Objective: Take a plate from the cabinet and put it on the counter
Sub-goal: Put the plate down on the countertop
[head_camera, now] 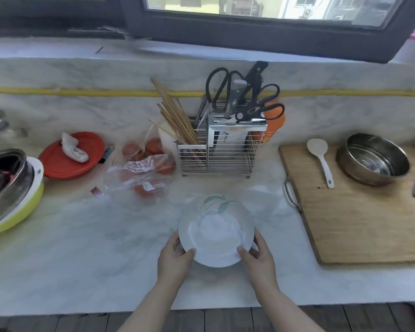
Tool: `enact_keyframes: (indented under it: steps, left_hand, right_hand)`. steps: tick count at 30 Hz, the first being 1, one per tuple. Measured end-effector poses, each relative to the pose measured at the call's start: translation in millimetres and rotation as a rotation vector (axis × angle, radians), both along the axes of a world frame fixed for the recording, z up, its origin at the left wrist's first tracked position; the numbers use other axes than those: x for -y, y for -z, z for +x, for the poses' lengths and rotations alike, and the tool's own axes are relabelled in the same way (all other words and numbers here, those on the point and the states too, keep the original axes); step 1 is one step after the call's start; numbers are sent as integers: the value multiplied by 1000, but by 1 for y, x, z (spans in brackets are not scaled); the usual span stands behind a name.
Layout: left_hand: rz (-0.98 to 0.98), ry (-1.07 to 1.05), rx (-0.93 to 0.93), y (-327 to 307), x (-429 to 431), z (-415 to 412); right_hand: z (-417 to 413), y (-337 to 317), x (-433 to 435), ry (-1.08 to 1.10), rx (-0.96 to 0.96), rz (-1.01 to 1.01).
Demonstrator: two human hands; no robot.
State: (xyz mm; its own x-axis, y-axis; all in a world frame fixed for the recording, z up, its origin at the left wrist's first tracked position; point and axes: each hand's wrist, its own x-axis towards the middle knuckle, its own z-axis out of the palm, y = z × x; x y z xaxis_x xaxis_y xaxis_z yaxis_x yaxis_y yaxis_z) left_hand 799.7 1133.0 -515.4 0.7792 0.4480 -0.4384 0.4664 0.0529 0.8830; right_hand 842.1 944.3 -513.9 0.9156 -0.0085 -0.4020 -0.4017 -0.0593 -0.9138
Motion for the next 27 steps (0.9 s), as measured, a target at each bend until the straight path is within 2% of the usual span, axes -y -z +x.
enact_keyframes:
  steps: [15, 27]
  left_hand:
    - [-1, -4, -34, 4, -3, 3]
    - [-33, 108, -48, 3, -18, 1]
  right_hand:
    - [-1, 11, -9, -24, 61, -96]
    - [2, 12, -8, -113, 58, -291]
